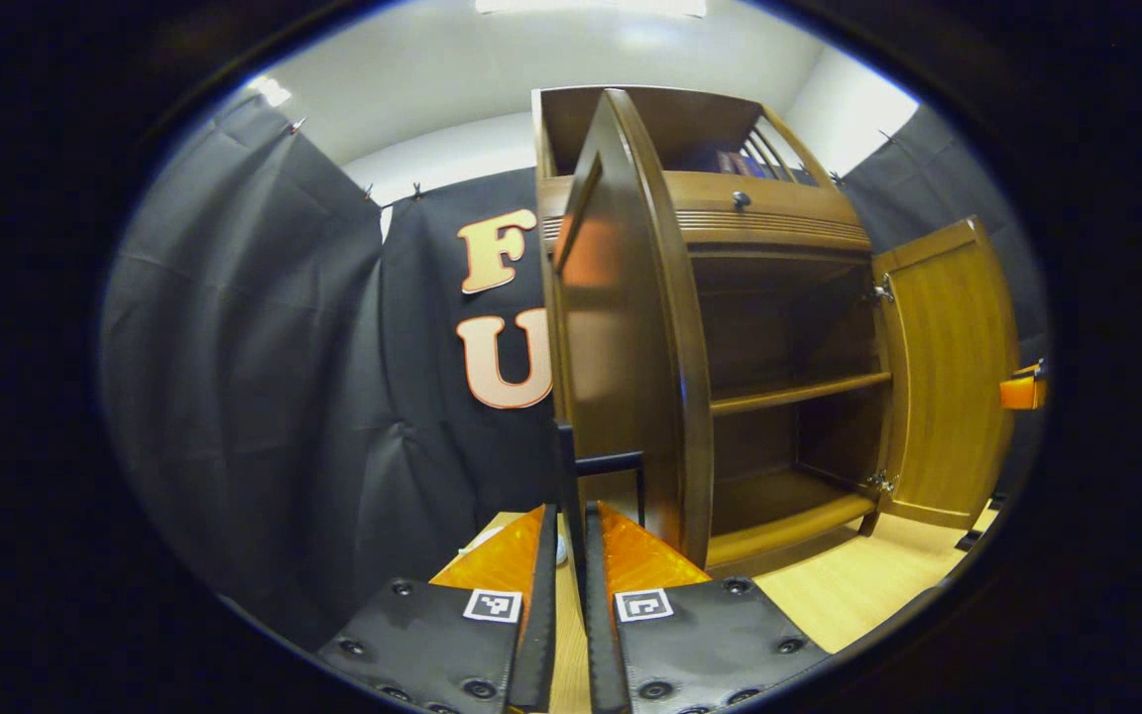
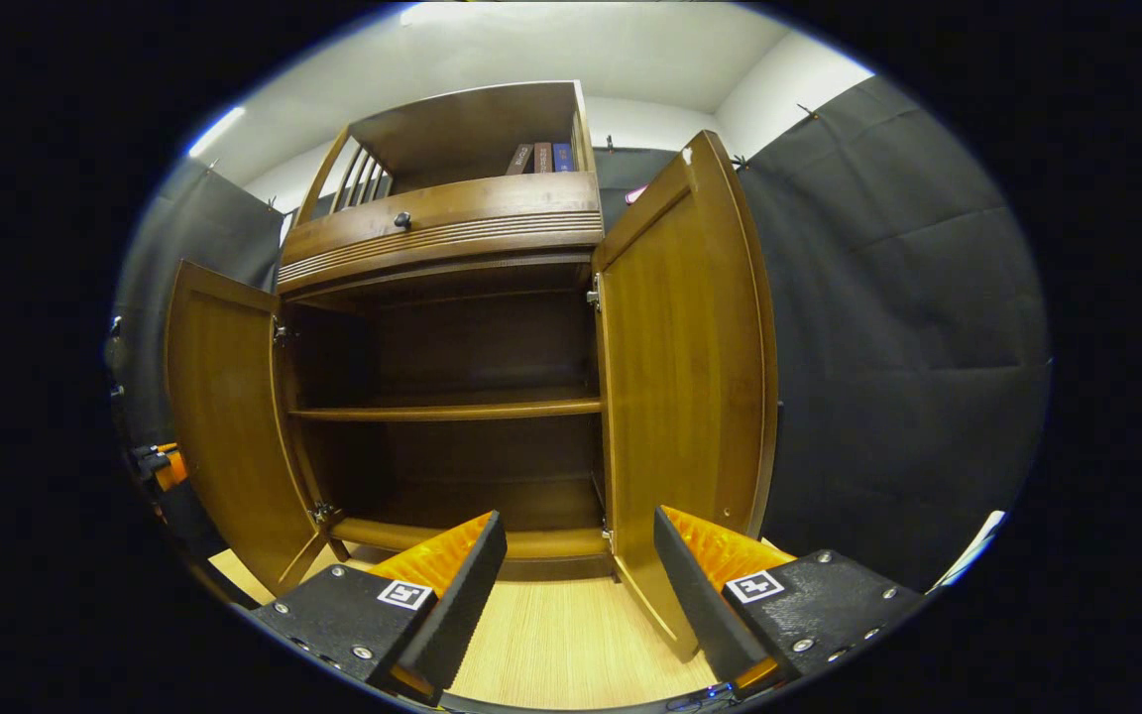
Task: Open the right door of the double-door shoe cabinet with the right hand, and open the left door with the left hand.
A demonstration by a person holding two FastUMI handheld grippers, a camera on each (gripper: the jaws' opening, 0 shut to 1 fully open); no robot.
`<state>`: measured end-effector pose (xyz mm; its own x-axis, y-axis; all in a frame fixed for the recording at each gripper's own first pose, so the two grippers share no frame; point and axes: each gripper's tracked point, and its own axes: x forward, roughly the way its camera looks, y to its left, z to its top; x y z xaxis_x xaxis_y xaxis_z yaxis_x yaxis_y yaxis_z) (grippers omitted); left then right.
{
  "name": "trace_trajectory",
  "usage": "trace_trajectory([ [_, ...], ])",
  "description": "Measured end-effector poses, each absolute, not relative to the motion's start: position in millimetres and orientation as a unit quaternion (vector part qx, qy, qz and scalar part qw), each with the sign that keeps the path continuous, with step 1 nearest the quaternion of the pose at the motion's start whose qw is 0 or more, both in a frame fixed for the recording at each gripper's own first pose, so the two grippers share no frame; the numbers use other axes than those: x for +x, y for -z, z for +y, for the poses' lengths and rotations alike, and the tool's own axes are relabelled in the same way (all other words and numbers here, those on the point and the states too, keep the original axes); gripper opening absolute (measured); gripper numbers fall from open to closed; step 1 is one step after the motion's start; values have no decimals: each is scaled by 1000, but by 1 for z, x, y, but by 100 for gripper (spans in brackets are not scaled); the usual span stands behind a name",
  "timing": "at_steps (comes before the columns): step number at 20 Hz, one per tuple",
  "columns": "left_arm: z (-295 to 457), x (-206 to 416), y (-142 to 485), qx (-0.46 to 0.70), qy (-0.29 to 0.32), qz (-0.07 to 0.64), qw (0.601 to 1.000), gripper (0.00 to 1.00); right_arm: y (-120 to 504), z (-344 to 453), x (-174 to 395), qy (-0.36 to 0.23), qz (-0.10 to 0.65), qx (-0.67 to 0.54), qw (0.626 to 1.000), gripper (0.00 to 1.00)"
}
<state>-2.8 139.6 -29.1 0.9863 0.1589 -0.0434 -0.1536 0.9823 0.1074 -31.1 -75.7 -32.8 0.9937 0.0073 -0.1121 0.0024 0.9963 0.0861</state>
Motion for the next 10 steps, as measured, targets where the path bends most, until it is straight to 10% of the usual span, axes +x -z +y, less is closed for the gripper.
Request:
trace_trajectory([
  [10, 182, -4, 28, 39, -6, 15, 999, 20, 32, -61, -28, -8, 63, 33, 997, 92],
])
